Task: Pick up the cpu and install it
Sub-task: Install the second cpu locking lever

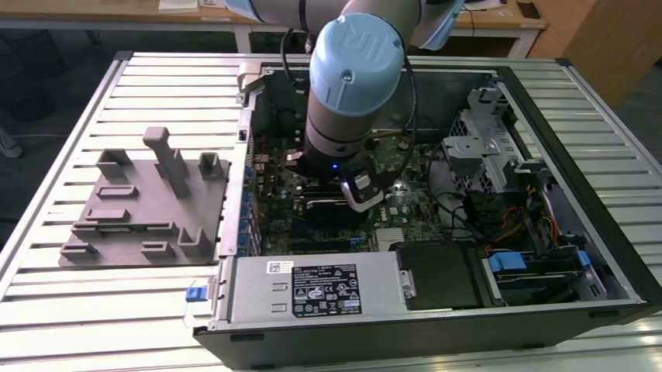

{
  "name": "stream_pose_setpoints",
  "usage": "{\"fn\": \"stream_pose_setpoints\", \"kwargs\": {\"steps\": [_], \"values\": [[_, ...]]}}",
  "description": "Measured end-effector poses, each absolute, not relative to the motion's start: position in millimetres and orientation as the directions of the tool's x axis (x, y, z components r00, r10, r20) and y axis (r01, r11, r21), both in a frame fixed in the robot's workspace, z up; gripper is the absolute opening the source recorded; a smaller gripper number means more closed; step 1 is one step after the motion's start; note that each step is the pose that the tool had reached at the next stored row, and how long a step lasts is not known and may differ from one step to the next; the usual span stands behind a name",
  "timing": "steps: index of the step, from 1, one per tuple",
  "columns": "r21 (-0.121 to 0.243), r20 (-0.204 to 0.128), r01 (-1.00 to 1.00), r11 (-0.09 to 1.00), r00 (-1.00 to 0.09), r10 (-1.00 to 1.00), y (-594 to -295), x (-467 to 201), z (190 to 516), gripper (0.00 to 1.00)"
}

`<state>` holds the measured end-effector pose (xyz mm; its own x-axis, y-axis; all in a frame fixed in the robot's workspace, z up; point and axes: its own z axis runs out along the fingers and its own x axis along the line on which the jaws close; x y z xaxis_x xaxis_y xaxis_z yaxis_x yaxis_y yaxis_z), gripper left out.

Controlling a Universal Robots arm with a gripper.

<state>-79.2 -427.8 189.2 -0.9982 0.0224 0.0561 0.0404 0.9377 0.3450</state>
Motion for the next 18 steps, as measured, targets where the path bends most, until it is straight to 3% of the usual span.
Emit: {"fn": "stream_pose_setpoints", "kwargs": {"steps": [11,18], "values": [[0.34,0.055,0.04,0.94,-0.998,0.023,-428.0,-79.3,223.9,0.11],[0.285,0.053,0.047,0.957,-0.998,0.034,-425.6,-77.4,226.5,0.11]]}}
